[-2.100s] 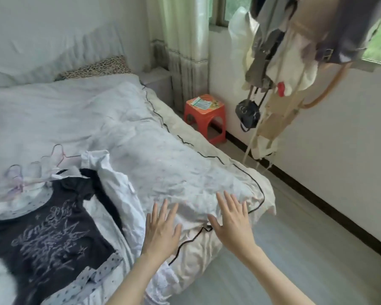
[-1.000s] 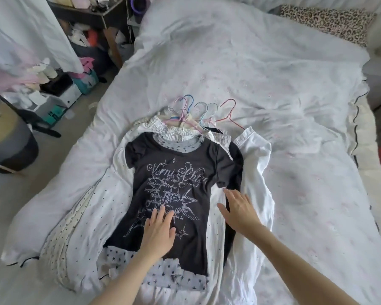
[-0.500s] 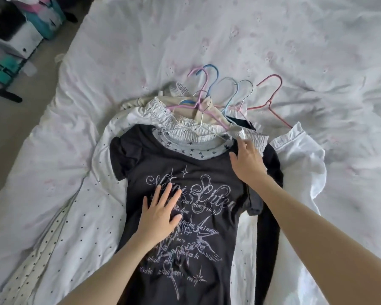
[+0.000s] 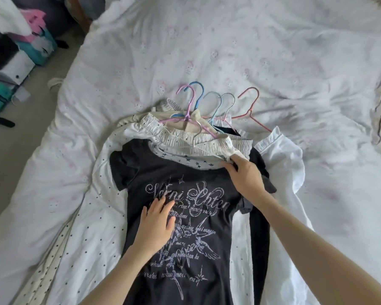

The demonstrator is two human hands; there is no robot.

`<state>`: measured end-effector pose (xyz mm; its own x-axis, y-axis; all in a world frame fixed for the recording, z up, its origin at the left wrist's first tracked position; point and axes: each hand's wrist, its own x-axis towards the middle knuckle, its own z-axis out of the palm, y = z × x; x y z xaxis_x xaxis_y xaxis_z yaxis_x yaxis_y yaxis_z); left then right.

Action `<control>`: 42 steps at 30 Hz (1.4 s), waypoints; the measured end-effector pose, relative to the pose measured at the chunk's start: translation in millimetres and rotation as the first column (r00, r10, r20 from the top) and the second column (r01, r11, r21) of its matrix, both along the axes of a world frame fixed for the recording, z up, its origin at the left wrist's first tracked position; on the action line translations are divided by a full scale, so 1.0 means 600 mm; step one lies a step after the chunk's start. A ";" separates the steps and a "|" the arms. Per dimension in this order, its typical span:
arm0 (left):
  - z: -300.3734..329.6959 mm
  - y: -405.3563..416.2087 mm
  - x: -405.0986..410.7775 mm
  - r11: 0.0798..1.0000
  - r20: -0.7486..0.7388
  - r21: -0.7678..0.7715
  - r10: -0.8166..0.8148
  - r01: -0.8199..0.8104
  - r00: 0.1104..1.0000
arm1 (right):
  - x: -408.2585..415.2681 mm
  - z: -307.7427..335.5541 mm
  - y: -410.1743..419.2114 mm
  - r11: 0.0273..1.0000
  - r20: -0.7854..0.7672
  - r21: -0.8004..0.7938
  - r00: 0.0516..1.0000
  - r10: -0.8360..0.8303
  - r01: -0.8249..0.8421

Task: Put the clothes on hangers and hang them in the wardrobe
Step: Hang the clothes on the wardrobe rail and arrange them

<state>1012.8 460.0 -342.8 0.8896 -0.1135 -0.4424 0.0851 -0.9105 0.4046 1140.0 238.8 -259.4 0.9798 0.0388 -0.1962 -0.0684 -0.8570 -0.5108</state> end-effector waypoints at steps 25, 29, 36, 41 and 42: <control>0.518 -0.795 -0.415 0.333 0.899 -0.039 -0.401 0.942 0.179 | -1.092 0.451 -0.558 0.400 0.442 0.319 0.239 -0.865 0.859; 0.552 -0.909 -0.578 0.091 0.908 -0.181 -0.368 0.979 0.202 | -1.277 0.491 -0.568 0.247 0.454 0.357 0.063 -0.889 0.901; 0.542 -1.031 -0.860 -0.324 0.885 -0.279 -0.453 0.904 0.110 | -1.546 0.490 -0.490 -0.141 0.484 0.161 -0.202 -0.851 0.977; 0.532 -1.061 -1.029 -0.567 0.840 -0.330 -0.541 0.755 -0.039 | -1.638 0.485 -0.397 -0.492 0.516 0.046 -0.443 -0.734 0.869; 0.536 -1.067 -1.063 -0.611 0.834 -0.336 -0.547 0.716 -0.076 | -1.650 0.487 -0.378 -0.565 0.521 0.051 -0.504 -0.688 0.824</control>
